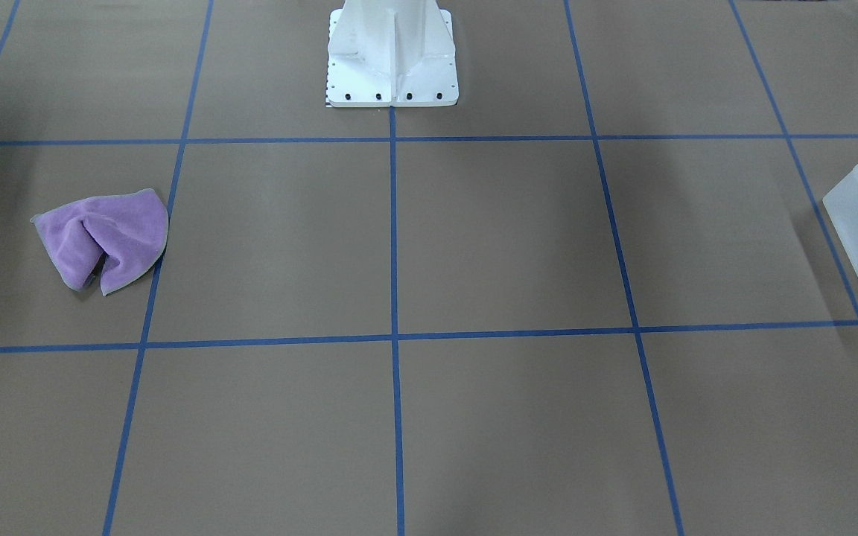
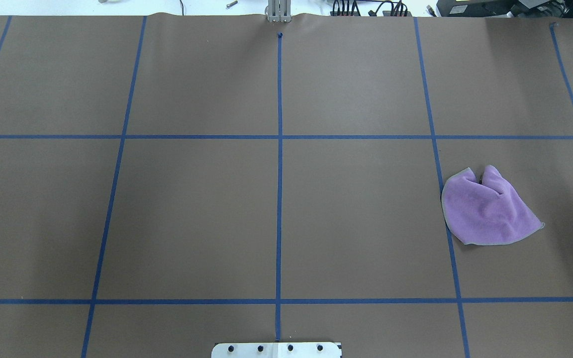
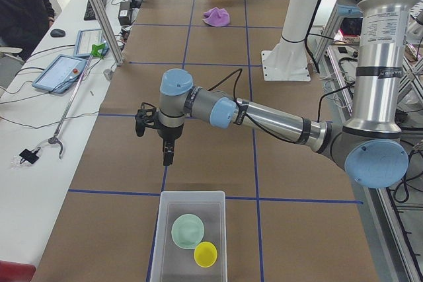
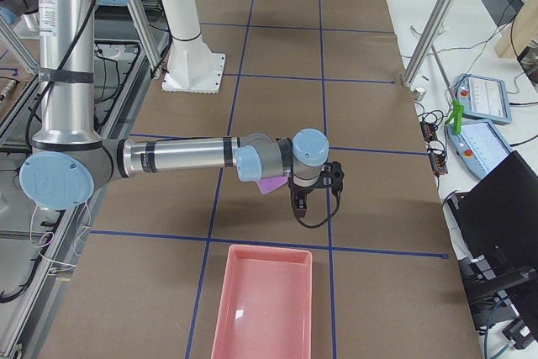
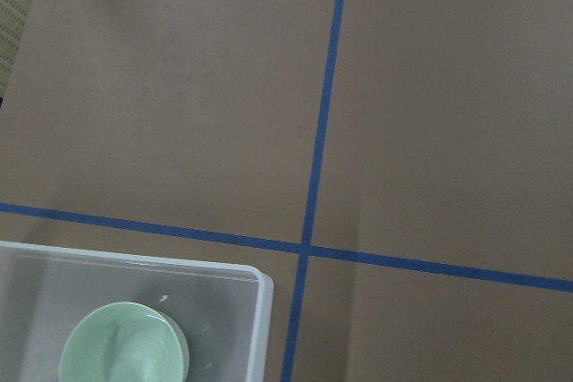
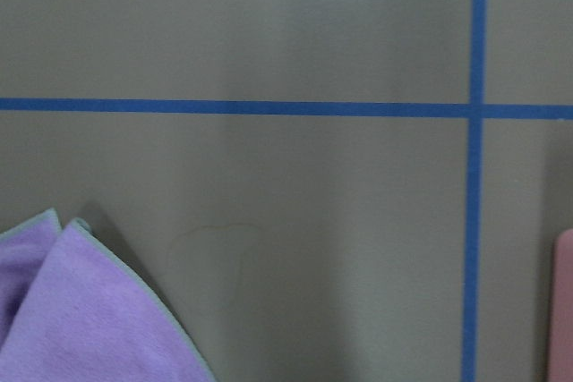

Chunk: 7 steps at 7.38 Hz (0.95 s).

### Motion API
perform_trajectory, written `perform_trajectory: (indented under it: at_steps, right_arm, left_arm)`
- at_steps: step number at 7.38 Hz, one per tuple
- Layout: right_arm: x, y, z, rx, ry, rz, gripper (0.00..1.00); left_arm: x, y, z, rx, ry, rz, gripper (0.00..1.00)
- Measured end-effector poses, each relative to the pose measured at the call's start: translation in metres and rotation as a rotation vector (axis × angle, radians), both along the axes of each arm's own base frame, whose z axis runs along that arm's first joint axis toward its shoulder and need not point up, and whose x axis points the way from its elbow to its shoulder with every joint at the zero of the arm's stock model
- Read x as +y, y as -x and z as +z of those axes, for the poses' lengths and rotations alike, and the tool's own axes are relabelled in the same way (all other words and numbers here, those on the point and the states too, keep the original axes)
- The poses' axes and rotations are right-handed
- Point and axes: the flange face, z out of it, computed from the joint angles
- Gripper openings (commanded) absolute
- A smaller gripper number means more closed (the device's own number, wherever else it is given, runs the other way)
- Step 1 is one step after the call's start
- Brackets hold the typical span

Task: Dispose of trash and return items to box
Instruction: 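Reach the right gripper down and pinch the lavender cloth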

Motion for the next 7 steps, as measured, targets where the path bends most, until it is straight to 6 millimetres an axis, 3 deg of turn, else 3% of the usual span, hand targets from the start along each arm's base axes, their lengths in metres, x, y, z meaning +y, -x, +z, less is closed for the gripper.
perform_trajectory:
  at_steps: [3, 5, 7]
  right_arm:
    - [0.002, 0.097, -0.028, -0.028, 0.036, 0.003, 1.00]
    - [-0.005, 0.140, -0.053, -0.034, 0.023, -0.013, 1.00]
    - [0.001, 0.175, -0.060, -0.023, 0.012, -0.054, 1.00]
  left_arm:
    - [-0.001, -0.003, -0.011, 0.030, 0.003, -0.013, 0.99]
    - [-0.001, -0.003, -0.012, 0.032, 0.002, -0.013, 0.99]
    - [-0.002, -0.004, -0.012, 0.032, 0.001, -0.013, 0.99]
